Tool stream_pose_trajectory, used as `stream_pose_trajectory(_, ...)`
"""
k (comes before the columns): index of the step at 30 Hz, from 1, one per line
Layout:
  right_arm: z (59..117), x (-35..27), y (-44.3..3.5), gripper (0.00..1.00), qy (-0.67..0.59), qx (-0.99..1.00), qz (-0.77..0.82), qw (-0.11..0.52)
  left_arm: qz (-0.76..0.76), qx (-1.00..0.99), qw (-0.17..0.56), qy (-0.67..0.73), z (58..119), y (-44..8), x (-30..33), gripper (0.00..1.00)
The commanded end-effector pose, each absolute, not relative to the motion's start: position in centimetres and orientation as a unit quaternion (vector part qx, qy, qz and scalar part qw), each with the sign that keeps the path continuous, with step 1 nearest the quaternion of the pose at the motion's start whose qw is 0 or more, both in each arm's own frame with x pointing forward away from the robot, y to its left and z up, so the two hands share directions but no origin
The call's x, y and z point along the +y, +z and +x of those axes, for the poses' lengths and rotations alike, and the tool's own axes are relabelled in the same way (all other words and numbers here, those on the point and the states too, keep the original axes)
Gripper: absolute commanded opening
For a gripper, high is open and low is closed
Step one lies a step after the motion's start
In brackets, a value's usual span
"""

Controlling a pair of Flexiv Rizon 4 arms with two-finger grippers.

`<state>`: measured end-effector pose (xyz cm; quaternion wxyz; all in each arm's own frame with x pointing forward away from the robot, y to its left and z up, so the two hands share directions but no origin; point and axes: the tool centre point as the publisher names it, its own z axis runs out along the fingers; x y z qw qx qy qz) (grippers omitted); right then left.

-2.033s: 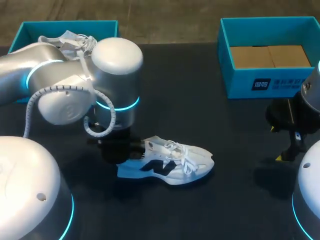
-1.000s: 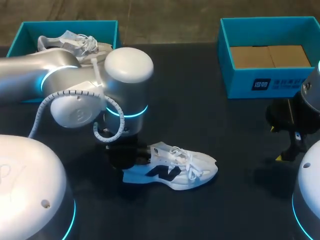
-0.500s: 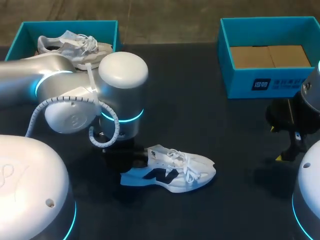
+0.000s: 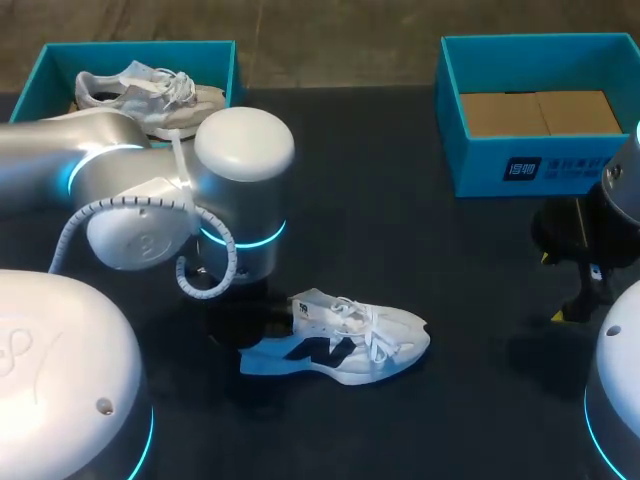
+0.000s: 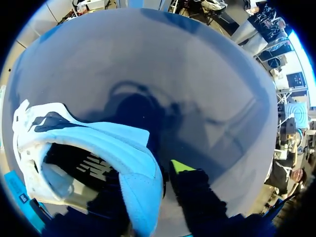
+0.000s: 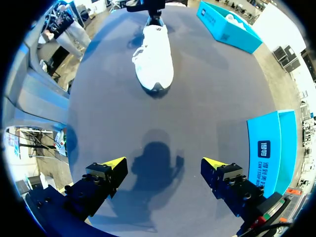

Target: Take the shoe out of the shoebox, open the shoe tongue, remove and reinsert the insole, then place the shoe into the shoebox

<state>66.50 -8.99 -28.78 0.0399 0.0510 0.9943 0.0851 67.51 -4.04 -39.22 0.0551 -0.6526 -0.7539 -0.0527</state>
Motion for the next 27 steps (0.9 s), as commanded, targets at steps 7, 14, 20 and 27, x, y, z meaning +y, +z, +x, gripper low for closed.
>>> stream_pose_trajectory(7, 66.3, -9.1, -28.8, 1.0, 0.085, 0.994, 0.05, 0.042, -0.655, -0.754, 0.021, -0.04, 67.1, -36.6, -3.5, 1.0)
stream_pose_trajectory(14, 66.3, -9.1, -28.8, 1.0, 0.085, 0.994, 0.05, 0.042, -0.641, -0.768, 0.006, 0.007, 66.3, -33.1, -3.0, 1.0)
stream_pose_trajectory(20, 66.3, -9.1, -28.8, 1.0, 0.085, 0.994, 0.05, 0.042, -0.612, -0.79, -0.005, 0.037, 65.1, -30.1, -2.4, 1.0)
stream_pose_trajectory(27, 66.3, -9.1, -28.8, 1.0, 0.085, 0.994, 0.05, 0.042, -0.551, -0.827, 0.005, 0.107, 64.6, -28.2, -0.9, 1.0)
